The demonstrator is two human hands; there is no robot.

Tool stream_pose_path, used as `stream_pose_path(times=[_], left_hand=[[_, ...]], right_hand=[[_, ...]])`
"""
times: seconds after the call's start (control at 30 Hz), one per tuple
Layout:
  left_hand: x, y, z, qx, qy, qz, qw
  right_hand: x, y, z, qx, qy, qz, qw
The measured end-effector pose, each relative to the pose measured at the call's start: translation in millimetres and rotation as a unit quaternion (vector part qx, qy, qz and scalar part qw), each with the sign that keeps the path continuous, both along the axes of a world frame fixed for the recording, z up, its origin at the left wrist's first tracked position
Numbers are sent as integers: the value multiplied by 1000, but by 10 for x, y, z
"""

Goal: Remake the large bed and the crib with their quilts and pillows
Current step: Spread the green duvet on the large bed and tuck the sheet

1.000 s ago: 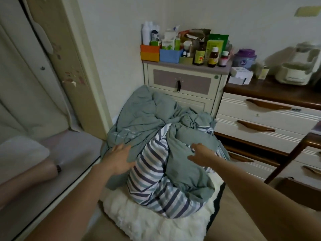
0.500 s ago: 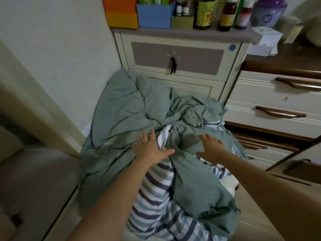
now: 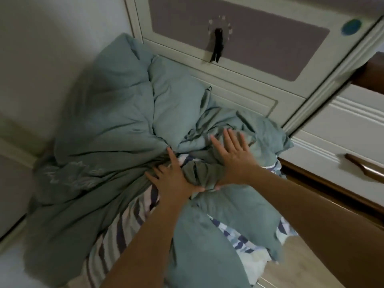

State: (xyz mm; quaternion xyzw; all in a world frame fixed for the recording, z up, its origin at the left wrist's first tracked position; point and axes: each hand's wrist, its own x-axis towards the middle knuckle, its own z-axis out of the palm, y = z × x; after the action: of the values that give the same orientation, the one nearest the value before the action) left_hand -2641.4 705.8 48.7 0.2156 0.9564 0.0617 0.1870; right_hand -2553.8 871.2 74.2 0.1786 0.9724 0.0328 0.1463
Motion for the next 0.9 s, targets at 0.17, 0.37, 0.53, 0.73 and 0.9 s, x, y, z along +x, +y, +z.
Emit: stream_pose_path(times=[0.17,0.37,0.53,0.73,0.9], left_hand=[[-91,-69,-334,52,42,-5,998],[207,-381,-371,-2,18,-99,995],[229,-522,-117,48,9,-62,997],[144,-682,728,195,60,-51,978],[14,-816,1610,212,102,-110,966]], right_hand=[[-481,13,-425,-53,-20,10,998],[-383,-182,-792,-159,16,12,987],[-101,-438,-552,-174,129,-15,976],[123,-729,357,-219,227,-163,935],[203,-1090,1241,-233,345,-244,876]])
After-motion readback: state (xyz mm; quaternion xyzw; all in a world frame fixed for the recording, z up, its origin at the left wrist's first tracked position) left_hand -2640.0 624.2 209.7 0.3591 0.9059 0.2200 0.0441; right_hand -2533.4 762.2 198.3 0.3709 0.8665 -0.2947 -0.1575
